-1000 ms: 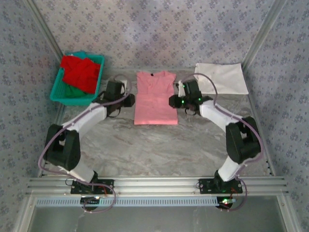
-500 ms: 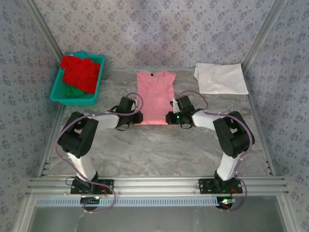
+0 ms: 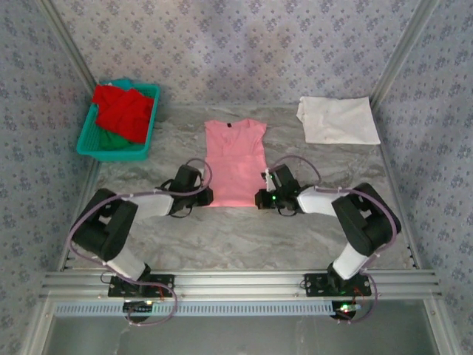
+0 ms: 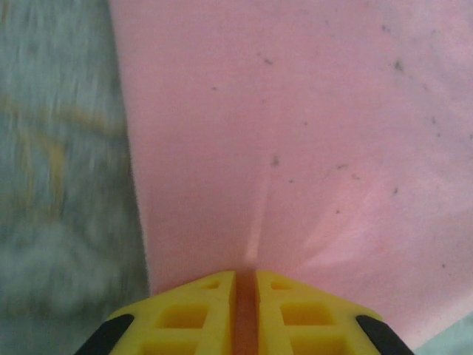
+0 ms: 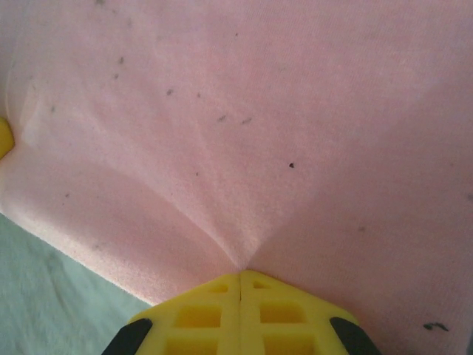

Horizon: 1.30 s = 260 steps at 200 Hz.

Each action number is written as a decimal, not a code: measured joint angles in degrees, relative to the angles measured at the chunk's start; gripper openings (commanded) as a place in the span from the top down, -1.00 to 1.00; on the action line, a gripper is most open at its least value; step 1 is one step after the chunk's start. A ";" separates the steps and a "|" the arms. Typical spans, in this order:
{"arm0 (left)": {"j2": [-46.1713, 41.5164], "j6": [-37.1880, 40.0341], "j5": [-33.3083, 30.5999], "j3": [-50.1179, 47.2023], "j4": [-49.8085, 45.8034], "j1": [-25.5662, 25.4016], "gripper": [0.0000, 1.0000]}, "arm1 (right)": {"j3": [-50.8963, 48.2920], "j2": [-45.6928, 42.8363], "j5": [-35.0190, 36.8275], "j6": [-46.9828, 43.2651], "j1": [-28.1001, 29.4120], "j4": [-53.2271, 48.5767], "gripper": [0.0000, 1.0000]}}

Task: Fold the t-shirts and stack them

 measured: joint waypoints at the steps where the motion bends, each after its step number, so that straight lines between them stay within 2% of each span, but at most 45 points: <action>1: -0.15 -0.02 -0.04 -0.15 -0.11 -0.07 0.69 | -0.13 -0.17 0.09 0.07 0.09 -0.11 0.88; 27: -8.00 -2.38 -1.09 -3.93 -6.23 -1.42 0.61 | -3.61 -7.54 1.99 2.16 1.84 -5.99 0.77; 43: -12.74 -3.06 -2.21 -4.24 -10.03 -1.36 0.53 | -3.85 -12.48 3.21 2.91 2.03 -9.94 0.61; 60: -16.74 -2.73 -2.80 -2.56 -13.49 -1.27 0.30 | -3.19 -18.27 4.59 3.58 1.99 -13.27 0.45; 78: -19.12 -3.08 -2.80 1.01 -16.00 -0.09 0.18 | -1.29 -23.41 5.60 3.39 0.90 -15.87 0.35; 96: -20.61 -3.39 -0.92 3.17 -16.28 3.26 0.13 | 0.24 -26.03 5.14 3.54 -2.99 -16.85 0.21; 109: -21.53 -3.67 0.74 3.23 -16.76 5.95 0.11 | 0.26 -26.27 4.48 3.85 -6.36 -17.40 0.06; 117: -21.77 -3.82 1.36 3.10 -17.44 7.06 0.01 | -0.11 -26.21 4.17 3.91 -8.09 -17.70 0.03; 136: -21.97 -3.76 2.62 1.79 -19.02 7.63 0.00 | -1.92 -26.08 3.41 4.33 -9.97 -18.80 -0.01; 142: -21.97 -3.76 3.02 1.05 -19.37 7.63 -0.05 | -2.69 -25.97 3.06 4.33 -9.99 -19.12 -0.01; 193: -18.36 -6.12 7.32 -4.48 -18.01 7.21 -0.03 | -6.10 -20.59 -0.83 5.29 -9.94 -19.02 -0.05; 260: -13.38 -8.94 8.57 -4.48 -11.56 2.19 0.05 | -5.99 -12.81 -4.04 6.45 -6.12 -14.16 -0.06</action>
